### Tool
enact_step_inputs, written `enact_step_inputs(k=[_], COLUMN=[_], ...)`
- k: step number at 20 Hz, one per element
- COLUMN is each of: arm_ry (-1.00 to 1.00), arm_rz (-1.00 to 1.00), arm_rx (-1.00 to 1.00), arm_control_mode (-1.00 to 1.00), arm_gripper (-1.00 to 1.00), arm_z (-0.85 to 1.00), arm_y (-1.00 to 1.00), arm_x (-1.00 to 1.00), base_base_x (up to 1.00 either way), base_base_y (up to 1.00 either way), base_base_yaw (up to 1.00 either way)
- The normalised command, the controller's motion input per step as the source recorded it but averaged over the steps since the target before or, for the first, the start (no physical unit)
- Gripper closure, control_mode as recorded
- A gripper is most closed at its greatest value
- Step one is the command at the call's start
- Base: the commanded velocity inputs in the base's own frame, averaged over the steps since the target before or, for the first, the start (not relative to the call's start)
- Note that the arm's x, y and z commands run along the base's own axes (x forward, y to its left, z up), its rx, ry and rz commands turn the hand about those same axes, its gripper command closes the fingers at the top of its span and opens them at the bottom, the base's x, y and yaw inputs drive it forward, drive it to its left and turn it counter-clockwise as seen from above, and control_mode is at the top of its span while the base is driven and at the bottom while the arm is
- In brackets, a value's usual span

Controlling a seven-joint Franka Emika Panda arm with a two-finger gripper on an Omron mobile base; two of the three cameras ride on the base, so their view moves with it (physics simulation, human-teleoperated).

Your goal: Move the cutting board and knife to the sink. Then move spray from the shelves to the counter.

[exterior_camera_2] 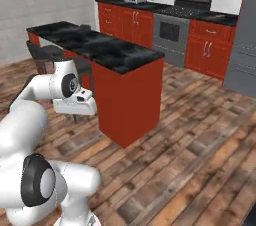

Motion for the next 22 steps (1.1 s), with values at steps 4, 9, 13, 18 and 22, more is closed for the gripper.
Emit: enact_step_inputs(k=[4, 9, 13, 18, 22], arm_ry=[0.0, 0.0, 0.0, 0.0, 0.0], arm_rz=[0.0, 0.0, 0.0, 0.0, 0.0], arm_rx=[0.0, 0.0, 0.0, 0.0, 0.0], arm_control_mode=[1.0, 1.0, 1.0, 1.0, 1.0], arm_gripper=[-1.0, -1.0, -1.0, -1.0, -1.0], arm_z=[0.0, 0.0, 0.0, 0.0, 0.0], arm_y=[0.0, 0.0, 0.0, 0.0, 0.0], arm_x=[0.0, 0.0, 0.0, 0.0, 0.0], base_base_x=[0.01, 0.1, 0.62, 0.88, 0.93], base_base_y=[0.0, 0.02, 0.21, 0.15, 0.08], base_base_yaw=[-0.89, -0.83, -0.35, -0.02, 0.0])
